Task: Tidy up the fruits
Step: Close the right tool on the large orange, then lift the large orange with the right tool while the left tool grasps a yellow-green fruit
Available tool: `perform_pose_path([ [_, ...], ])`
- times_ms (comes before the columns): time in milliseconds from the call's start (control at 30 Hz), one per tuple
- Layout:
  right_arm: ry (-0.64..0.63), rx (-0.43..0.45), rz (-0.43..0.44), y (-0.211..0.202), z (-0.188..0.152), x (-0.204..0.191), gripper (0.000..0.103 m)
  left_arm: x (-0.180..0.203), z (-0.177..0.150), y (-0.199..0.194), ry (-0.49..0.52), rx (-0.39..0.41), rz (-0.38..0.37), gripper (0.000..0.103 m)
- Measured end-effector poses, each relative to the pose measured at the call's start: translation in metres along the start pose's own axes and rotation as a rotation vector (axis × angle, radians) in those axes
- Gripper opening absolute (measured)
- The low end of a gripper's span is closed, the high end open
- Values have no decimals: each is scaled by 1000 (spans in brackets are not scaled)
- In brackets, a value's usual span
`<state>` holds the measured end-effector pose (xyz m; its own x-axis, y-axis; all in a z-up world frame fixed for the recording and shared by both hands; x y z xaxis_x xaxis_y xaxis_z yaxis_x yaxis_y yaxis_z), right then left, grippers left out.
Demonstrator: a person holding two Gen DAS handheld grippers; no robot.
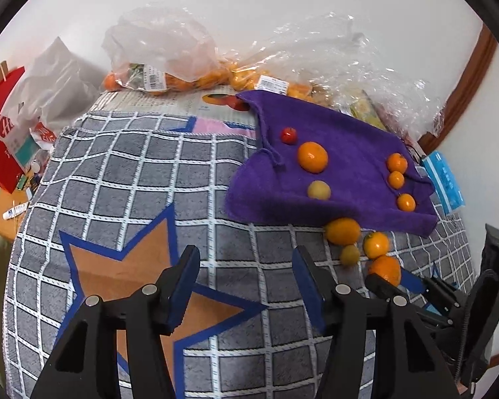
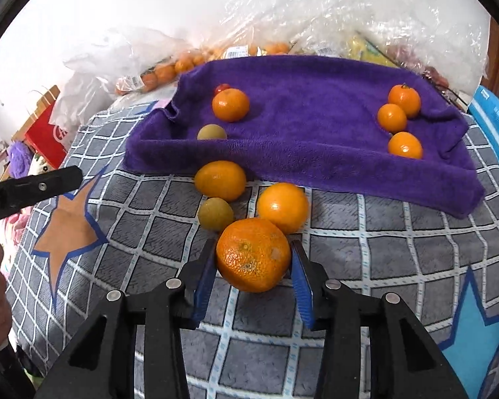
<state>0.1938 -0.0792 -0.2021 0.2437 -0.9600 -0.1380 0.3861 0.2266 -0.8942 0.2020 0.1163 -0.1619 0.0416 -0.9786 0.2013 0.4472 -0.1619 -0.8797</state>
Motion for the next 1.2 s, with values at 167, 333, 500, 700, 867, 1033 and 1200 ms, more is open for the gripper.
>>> perform_pose_path([
  [167, 5, 46, -47, -25, -2, 19, 43, 19, -6, 1, 26, -17, -28, 55],
  [333, 30, 80, -105, -49, -9, 47, 43, 40, -10, 5, 50, -32, -48, 55],
  [500, 48, 93, -158, -65, -19, 71, 43, 68, -15, 17, 85, -61, -55, 54],
  [700, 71, 99, -201, -76, -28, 97, 43, 94, -17, 33, 119, -85, -59, 54],
  [867, 113, 105, -215, -76, -34, 116, 43, 109, -16, 49, 156, -111, -38, 48],
  [1033, 139, 102, -224, -74, -35, 128, 43, 113, -12, 66, 142, -144, -9, 42],
  [1200, 136, 101, -244, -76, -34, 132, 43, 109, -10, 79, 106, -174, -7, 37],
])
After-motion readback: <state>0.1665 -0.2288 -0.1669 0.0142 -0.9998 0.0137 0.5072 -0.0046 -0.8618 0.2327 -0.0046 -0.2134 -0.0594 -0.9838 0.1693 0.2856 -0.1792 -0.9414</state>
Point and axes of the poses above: each gripper's, at about its wrist camera, not at the fingertips, and y roughly the way its jaws point, x to its right, z to its top, the point moved 7 cm from there along y, roughly the way its jaws point, and after that the axes turned 8 degrees about -x, right-handed, at the moved point
